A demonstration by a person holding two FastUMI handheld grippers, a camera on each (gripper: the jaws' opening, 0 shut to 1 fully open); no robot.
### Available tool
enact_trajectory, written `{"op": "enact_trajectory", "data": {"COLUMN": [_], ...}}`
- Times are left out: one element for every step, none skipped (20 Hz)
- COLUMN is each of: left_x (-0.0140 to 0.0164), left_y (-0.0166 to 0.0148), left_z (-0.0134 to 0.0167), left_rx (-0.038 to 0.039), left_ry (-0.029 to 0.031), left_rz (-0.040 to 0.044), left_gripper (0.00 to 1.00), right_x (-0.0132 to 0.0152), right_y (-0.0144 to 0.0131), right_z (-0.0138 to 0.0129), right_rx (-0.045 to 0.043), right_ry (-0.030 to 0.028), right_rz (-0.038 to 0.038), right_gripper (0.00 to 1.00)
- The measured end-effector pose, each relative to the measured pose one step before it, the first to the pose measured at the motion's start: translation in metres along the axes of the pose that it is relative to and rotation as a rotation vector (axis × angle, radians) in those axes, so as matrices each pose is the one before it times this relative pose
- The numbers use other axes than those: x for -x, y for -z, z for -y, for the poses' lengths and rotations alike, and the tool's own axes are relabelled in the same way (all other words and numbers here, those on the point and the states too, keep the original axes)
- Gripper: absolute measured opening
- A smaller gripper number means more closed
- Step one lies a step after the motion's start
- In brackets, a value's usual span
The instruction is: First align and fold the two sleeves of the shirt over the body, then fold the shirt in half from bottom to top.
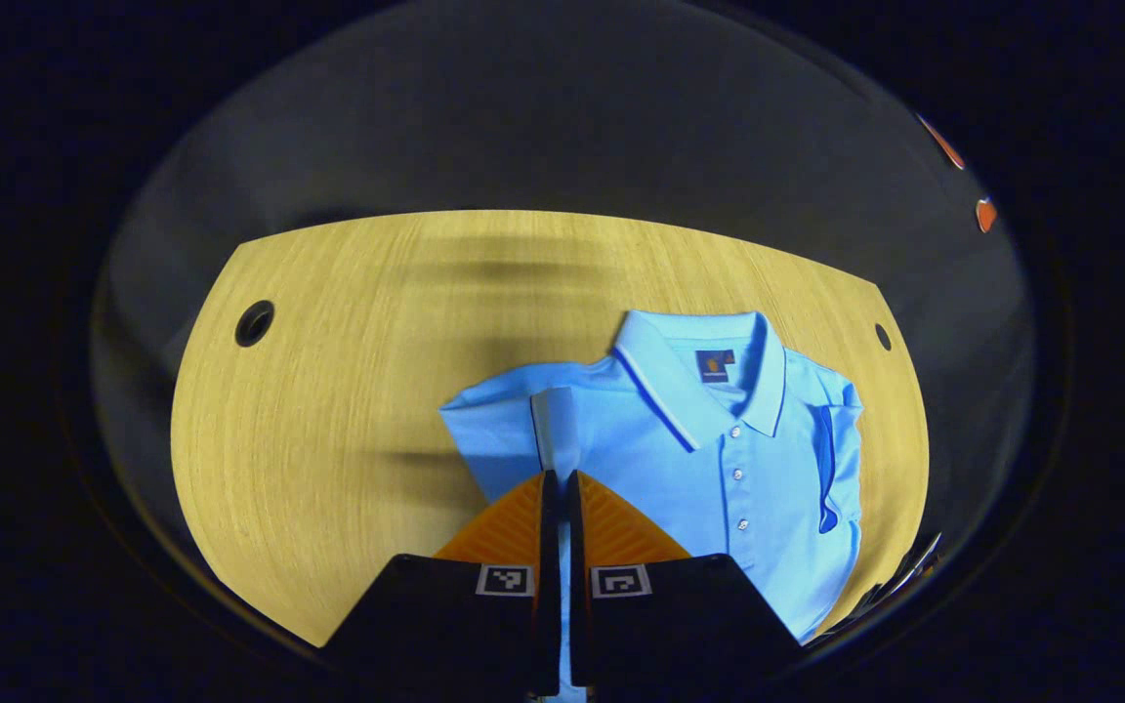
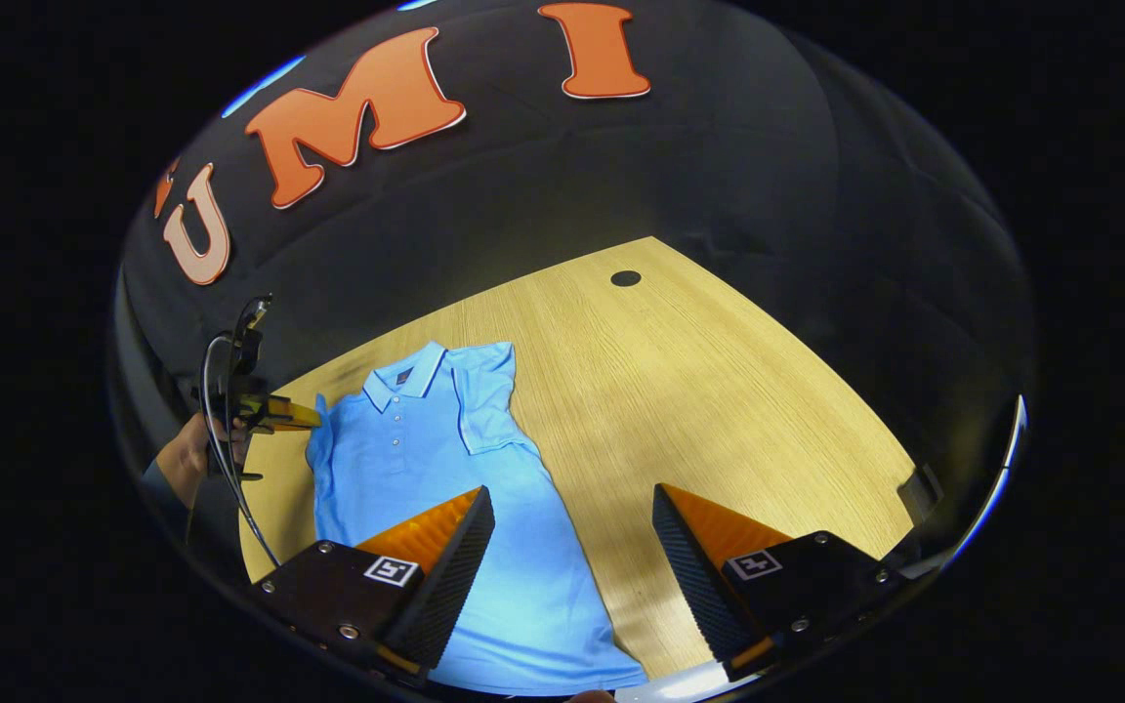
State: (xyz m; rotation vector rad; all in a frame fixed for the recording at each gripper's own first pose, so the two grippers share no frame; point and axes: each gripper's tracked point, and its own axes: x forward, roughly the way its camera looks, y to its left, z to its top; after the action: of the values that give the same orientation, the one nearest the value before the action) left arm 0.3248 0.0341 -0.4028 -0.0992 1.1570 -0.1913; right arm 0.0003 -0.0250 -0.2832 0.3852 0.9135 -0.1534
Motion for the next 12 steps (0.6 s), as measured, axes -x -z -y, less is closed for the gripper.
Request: {"op": "enact_trajectory", "data": {"left_x": [-0.00263,-0.0027,-0.00315,-0.00442,-0.00346,-0.00349,-0.0036,-0.00154,-0.00232,-0.00107,-0.002,0.00017], "left_y": [0.00151,0.00142,0.00358,0.00425,0.00353,0.00424,0.00304,0.0031,0.00439,0.00264,0.00194,0.00178], "left_z": [0.00913,0.01088,0.00845,0.00955,0.00832,0.00778,0.00731,0.00622,0.00709,0.00608,0.00623,0.00583], "left_rx": [-0.01085,-0.01106,-0.00884,-0.00904,-0.00671,-0.00443,0.00256,0.00493,0.00613,0.00727,0.00636,0.00791], "left_ry": [0.00891,0.01023,0.00353,0.00759,-0.00011,0.007,0.00664,0.0108,0.0134,0.01652,0.01891,0.02182], "left_rz": [-0.00865,-0.00873,-0.01836,-0.01524,-0.01895,-0.01635,-0.01622,-0.01609,-0.01776,-0.01369,-0.01111,-0.00739], "left_gripper": [0.08,0.08,0.08,0.08,0.08,0.08,0.08,0.08,0.09,0.09,0.09,0.1], "right_x": [0.00233,0.00137,-0.00026,-0.00083,-0.0003,0.00031,-0.00035,0.00093,0.00018,0.00006,-0.00037,-0.00058], "right_y": [0.00221,0.00205,0.00094,0.00088,0.00141,0.00005,0.00081,-0.00077,-0.00028,-0.00024,0.00046,-0.00033], "right_z": [0.00209,0.00186,0.00235,0.00078,0.00155,0.00065,0.00074,-0.00048,0.00107,0.0,0.00029,0.00091], "right_rx": [-0.00408,-0.00191,-0.00191,-0.00403,-0.00558,-0.00548,-0.00339,-0.0007,-0.00032,0.00007,-0.00025,0.00003], "right_ry": [0.00087,0.00278,0.00457,0.00044,0.00315,0.00023,0.00281,0.00031,0.00094,0.00016,-0.00068,0.00216], "right_rz": [0.00019,-0.00143,-0.0019,-0.00266,-0.00235,-0.00099,-0.00083,0.00288,0.00031,0.00044,-0.00022,-0.00042], "right_gripper": [0.98,0.99,0.99,0.99,0.99,0.99,0.99,0.99,0.99,0.99,0.99,0.99]}}
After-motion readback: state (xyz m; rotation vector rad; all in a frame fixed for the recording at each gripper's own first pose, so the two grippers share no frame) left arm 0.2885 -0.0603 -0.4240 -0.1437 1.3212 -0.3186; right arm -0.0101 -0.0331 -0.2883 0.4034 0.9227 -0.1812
